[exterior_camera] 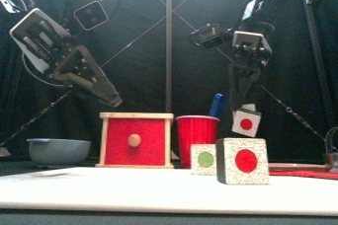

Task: Place sushi on board then cut the sushi with the knife then place the pieces on the plate
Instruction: Place the 4 sushi pieces on the plate

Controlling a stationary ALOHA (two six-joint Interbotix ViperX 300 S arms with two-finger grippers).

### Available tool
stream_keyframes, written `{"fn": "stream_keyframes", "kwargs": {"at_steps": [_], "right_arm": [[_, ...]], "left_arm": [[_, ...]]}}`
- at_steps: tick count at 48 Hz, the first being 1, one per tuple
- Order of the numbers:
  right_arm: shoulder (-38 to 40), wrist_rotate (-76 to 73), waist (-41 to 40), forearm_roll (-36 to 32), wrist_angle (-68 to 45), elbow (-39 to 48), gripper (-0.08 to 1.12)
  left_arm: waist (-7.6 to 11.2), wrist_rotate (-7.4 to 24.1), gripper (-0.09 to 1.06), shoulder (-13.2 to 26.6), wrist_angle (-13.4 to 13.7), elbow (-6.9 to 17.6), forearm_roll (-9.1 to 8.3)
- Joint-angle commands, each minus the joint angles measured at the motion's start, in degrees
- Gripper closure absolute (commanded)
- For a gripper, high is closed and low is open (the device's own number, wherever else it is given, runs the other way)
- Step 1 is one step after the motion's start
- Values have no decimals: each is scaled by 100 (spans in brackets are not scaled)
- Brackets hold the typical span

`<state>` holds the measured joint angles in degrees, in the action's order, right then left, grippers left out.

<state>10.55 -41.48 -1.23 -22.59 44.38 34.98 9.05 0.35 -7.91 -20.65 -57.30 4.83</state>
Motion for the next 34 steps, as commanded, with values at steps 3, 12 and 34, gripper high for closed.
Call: {"fn": "stream_keyframes", "kwargs": {"at_steps": [3,12,34], "right_arm": [[431,-9,-466,53,-18,185,44],[457,9,-1230,70,-325,343,44],[-149,35,-2171,316,-1380,765,44]], "left_arm": [[-26,0,34,-26,44,62,0],[-70,9,34,-18,62,70,0],[-105,-9,34,-26,211,88,0]]}}
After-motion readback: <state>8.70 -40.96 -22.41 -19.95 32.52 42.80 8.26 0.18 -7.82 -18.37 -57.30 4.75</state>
